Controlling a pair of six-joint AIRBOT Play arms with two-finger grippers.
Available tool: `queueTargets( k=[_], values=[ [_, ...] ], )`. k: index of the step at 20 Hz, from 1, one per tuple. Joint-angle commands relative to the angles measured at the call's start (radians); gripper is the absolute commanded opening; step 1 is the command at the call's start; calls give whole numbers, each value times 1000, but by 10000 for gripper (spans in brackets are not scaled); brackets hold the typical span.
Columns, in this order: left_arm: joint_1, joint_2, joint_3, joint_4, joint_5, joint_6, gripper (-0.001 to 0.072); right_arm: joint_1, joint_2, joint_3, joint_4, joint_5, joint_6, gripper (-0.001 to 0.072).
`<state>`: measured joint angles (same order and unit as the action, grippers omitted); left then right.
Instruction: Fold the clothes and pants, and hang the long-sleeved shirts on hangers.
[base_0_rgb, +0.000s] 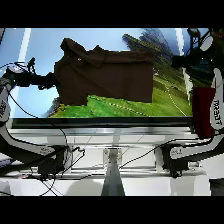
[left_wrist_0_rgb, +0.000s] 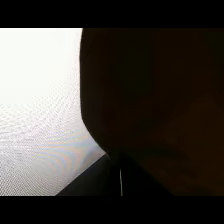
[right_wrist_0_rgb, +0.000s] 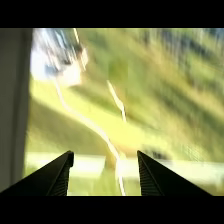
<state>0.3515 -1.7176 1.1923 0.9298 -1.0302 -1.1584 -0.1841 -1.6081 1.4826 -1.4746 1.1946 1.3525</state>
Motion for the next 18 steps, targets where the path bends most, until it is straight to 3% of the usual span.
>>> queueTargets(
  k=[1, 5, 6, 7, 12, 18],
  values=[
    [-1, -5, -1, -19, 24, 26, 15, -58, -1, -110, 93, 149, -60, 436],
    [-1, -5, -1, -19, 23, 25, 15, -157, -1, -276, 471, 204, -169, 442],
    [-1, -5, -1, -19, 17, 25, 15, -171, -1, -322, 539, 183, -169, 527],
    [-1, -5, -1, -20, 15, 24, 15, -174, -1, -365, 582, 164, -169, 559],
    [-3, -5, -1, -33, 11, 21, 15, -117, -1, -559, 671, 42, -183, 557],
    [-3, -5, -1, -78, 2, 22, 15, -50, -1, -585, 752, 45, -245, 546]
  ],
)
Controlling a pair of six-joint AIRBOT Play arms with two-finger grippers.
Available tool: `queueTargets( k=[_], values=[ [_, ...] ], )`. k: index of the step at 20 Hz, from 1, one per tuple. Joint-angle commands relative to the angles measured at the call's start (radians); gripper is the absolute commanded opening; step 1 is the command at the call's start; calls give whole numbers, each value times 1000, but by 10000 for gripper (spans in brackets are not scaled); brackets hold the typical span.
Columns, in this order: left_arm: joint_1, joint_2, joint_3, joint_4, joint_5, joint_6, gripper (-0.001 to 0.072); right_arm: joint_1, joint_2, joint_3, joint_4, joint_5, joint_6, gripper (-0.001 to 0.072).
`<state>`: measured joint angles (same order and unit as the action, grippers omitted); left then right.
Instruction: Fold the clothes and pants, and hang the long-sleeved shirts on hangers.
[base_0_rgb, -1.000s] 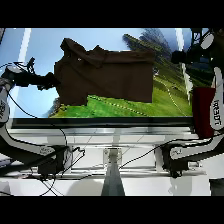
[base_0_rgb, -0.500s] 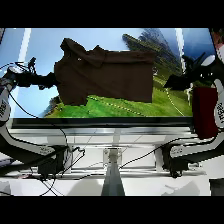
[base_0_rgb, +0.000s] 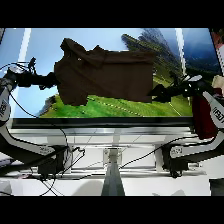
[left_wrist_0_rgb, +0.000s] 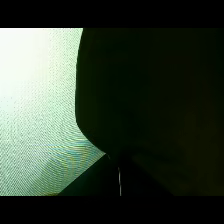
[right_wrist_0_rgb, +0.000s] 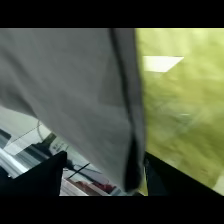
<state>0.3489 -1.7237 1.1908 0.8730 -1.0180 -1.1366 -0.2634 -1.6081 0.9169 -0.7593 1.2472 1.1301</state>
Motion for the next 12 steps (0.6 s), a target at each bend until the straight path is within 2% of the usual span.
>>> queueTargets(
  k=[1, 2, 3, 5, 7, 9, 12],
  values=[
    [0, 1, 0, -21, -14, 0, 15, 43, -1, -19, 34, 1, -25, 471],
    [0, 1, 0, -21, -17, 0, 15, 56, -1, -19, 31, 9, -27, 374],
    [0, 1, 0, -21, -19, 0, 14, 68, -1, -19, 30, 11, -45, 311],
    [0, 1, 0, -21, -19, 0, 14, 79, 0, -17, 34, 17, -97, 300],
    [0, 4, 0, -21, -24, 0, 14, 79, 0, -17, 42, 18, -100, 97],
    [0, 24, 2, -21, -32, 1, 14, 78, 13, -6, 45, 19, -125, 9],
    [1, 96, 27, -18, -60, 35, 14, 78, 59, 78, 47, 26, -136, 9]
  ],
)
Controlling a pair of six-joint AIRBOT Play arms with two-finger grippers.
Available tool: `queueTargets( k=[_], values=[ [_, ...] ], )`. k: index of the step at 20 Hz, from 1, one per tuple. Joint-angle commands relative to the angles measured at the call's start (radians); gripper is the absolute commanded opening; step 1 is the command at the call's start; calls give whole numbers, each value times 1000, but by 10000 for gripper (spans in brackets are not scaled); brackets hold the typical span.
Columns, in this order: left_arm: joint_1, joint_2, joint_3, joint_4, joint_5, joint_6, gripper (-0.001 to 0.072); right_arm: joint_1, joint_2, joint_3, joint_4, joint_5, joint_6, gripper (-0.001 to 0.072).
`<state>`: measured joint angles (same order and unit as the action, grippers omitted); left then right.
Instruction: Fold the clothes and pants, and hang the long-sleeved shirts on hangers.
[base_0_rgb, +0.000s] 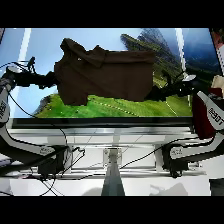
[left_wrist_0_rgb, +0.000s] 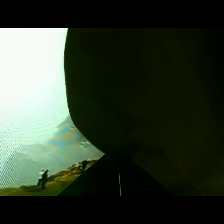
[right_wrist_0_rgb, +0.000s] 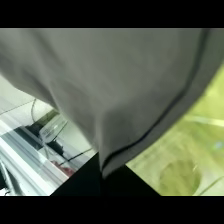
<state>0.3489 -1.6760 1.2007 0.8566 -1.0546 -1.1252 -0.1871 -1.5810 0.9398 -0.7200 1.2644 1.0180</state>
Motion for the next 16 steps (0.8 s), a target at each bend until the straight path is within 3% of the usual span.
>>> queueTargets(
  k=[1, 6, 9, 16],
  values=[
    [1, 82, 37, -1, -42, 39, 14, 2, 55, 98, 10, 15, -25, 9],
    [15, 332, 182, -2, -68, 53, 13, 2, 269, 376, 10, 27, -26, 9],
    [30, 535, 271, -5, -5, 57, 14, 2, 436, 555, 9, 9, -26, 9],
    [33, 1027, 282, 29, 564, 57, 14, 2, 801, 798, 8, -193, -26, 9]
  ],
)
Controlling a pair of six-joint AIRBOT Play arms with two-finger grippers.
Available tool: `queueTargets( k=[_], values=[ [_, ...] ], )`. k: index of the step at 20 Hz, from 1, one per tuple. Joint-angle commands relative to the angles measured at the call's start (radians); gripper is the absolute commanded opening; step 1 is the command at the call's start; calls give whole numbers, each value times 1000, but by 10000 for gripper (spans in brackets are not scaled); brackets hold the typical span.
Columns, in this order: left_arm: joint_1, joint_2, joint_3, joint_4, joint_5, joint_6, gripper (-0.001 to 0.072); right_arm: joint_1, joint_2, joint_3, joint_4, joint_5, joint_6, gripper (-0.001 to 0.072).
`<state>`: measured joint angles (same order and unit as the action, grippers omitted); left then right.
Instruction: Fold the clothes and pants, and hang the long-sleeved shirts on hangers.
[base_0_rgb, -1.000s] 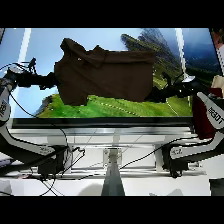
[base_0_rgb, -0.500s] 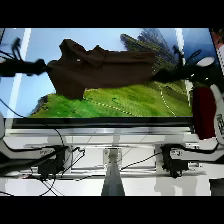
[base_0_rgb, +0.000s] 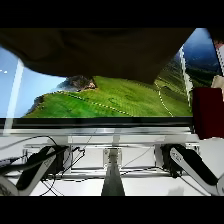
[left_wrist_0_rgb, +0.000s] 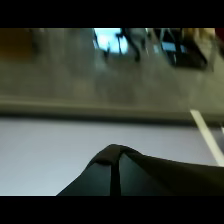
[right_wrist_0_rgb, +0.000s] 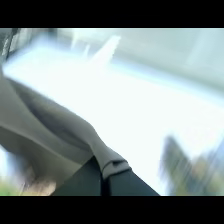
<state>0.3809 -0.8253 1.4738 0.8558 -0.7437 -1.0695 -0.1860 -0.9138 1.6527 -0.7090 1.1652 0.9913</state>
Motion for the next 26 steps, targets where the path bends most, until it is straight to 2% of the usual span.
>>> queueTargets(
  k=[1, 5, 8, 11, 13, 15, 18, 21, 23, 26],
  values=[
    [1, 227, 9, 63, 300, 1, 14, 1, 176, 98, -3, -117, 1, 9],
    [1, 316, 4, 178, 294, 0, 14, 1, 280, 100, -60, -226, 1, 8],
    [1, 267, -2, 177, 188, -10, 14, 1, 245, 99, -186, -234, 31, 8],
    [0, 115, -3, 176, -14, -23, 14, 1, 122, 83, -211, -138, 121, 8],
    [-27, -39, -3, 161, -113, -23, 13, 2, -6, 56, -184, -28, 172, 8],
    [-97, -239, -3, 166, -177, -21, 13, 5, -154, 20, -169, 78, 180, 8],
    [-185, -517, -3, 191, -156, 35, 13, 13, -377, -30, -167, 129, 179, 9],
    [-239, -738, -3, 191, -72, 34, 14, 12, -575, -72, -175, 93, 179, 9],
    [-260, -832, -3, 191, -12, 34, 14, 12, -693, -77, -175, 48, 179, 9],
    [-268, -869, -3, 192, 12, 35, 14, 12, -800, -77, -181, -24, 179, 9]
  ],
)
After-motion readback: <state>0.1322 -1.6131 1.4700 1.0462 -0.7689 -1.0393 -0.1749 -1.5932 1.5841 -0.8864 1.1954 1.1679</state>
